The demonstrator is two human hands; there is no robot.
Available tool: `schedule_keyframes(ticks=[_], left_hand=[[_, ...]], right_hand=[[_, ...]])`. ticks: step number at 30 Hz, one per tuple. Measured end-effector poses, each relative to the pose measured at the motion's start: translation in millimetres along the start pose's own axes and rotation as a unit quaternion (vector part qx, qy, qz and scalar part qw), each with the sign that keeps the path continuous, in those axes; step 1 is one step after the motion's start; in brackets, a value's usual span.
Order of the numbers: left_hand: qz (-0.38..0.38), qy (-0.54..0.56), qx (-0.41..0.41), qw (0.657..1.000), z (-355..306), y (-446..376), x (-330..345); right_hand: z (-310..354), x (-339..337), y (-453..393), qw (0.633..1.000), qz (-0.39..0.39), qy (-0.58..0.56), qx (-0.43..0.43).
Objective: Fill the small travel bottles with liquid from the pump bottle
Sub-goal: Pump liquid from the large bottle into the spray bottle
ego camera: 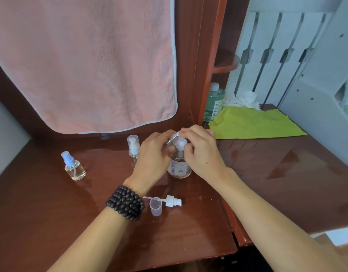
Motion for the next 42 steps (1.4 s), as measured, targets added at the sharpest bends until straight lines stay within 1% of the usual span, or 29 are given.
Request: schedule_keyframes(ticks=[5,15,24,33,40,42], left_hand=[[-0.009,-0.002,0.015,1.000,-5,-2,-8],[0.006,0.001,-0.004,1.000,0,2,-1],[0.003,0.001,0.010,1.000,-5,-3,-8],[0.003,-0.015,-0.001,1.000,0,2,0],[0.005,-0.009,0.011,1.000,-6,-4,-7],[0.001,-0.006,0.005,1.000,-7,-3,-6]], right_hand=[[1,-4,0,1.000,-0.018,0.007,-0.011],[-1,3,-1,1.000,0.007,-0.003,-0.004],[-2,-5,-1,0.999,-0.028,-0.008,-0.016],[-2,3,0,1.000,0.005,-0.012,-0.001],[-4,-9,-2,0.999,-0.043,-0.027,-0.014],[-4,-9,-2,0.998,-0.044,-0.029,-0.018]])
Point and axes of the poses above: each hand's wrist, its own y-axis away from the middle knuckle, its own x-axis out of the palm, z = x × y, the point moved 4 cm from there along -y, towards the middle knuckle, and after that the axes turned 8 degrees about -y, right-handed, at the moved point
